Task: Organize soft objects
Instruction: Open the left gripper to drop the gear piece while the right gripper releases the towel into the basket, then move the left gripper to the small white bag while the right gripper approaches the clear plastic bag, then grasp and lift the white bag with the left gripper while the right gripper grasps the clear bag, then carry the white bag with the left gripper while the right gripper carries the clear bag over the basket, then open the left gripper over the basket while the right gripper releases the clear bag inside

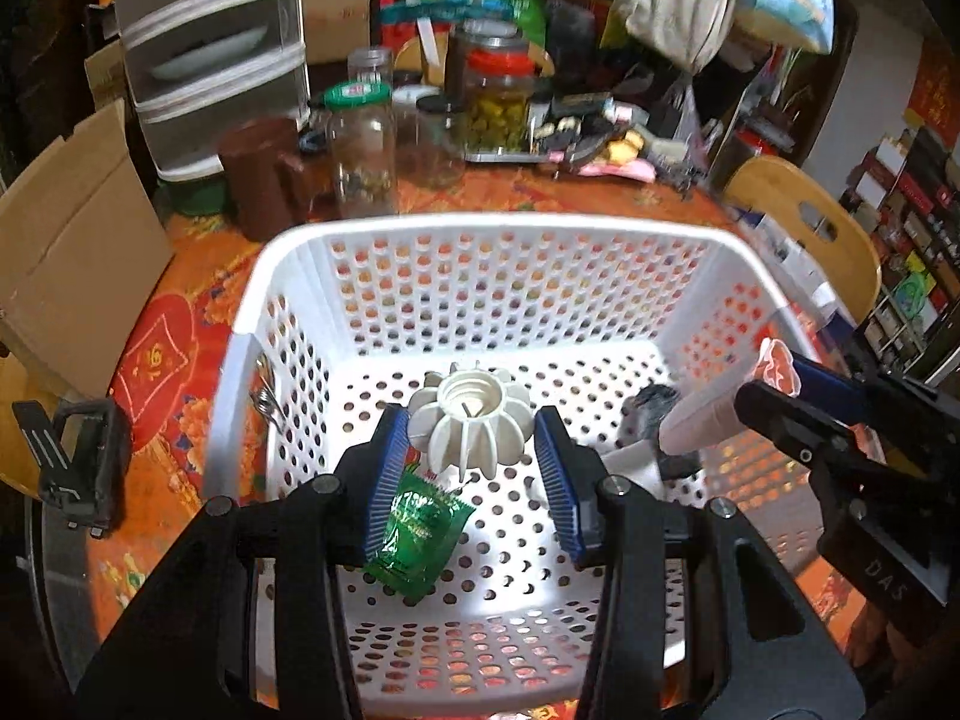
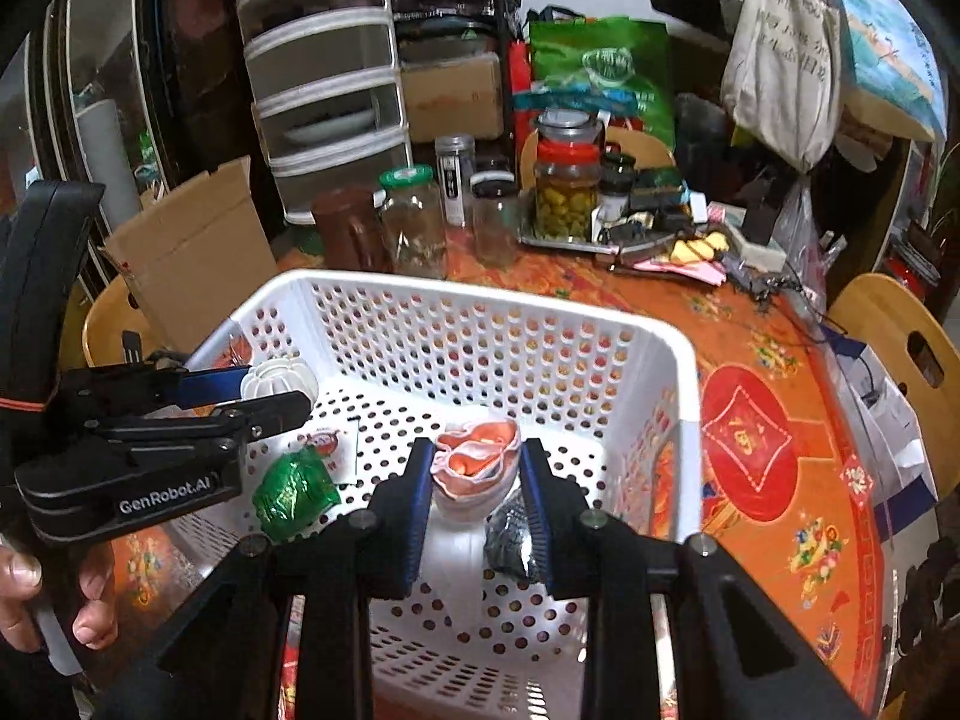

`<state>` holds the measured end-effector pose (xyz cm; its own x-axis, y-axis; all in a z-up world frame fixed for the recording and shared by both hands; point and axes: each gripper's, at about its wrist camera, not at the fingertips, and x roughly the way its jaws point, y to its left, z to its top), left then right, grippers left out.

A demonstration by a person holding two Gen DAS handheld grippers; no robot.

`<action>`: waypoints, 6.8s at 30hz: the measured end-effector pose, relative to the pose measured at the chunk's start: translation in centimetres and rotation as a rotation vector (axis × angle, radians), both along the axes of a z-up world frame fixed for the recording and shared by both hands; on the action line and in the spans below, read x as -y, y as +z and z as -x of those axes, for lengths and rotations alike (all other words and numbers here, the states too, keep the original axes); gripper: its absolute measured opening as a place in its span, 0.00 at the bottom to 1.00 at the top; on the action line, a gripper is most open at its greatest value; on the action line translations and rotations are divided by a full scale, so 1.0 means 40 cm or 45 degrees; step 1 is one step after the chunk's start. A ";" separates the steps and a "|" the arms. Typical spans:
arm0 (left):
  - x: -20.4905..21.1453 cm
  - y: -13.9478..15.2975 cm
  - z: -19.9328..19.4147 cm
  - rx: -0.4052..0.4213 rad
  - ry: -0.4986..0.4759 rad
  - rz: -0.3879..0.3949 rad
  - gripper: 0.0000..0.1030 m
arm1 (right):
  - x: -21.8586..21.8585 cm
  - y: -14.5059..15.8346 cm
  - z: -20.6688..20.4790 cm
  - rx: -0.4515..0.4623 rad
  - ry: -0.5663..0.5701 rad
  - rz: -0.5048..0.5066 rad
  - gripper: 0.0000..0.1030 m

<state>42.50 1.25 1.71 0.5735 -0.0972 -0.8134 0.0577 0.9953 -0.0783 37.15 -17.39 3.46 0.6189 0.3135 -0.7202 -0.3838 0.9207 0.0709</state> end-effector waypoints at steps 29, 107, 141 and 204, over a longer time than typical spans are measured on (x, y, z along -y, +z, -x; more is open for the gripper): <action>-0.015 0.044 0.107 0.126 -0.047 -0.013 0.84 | 0.023 0.025 0.065 0.072 -0.007 -0.010 0.83; -0.133 -0.287 0.534 0.077 0.020 0.035 0.73 | -0.149 -0.292 0.484 -0.035 0.210 -0.098 0.30; -0.158 -0.258 0.574 0.181 0.003 0.171 0.36 | -0.086 -0.258 0.515 0.088 0.156 -0.253 0.29; -0.037 -0.069 -0.036 -0.163 0.069 0.000 0.36 | 0.008 -0.026 0.007 -0.122 0.001 0.022 0.29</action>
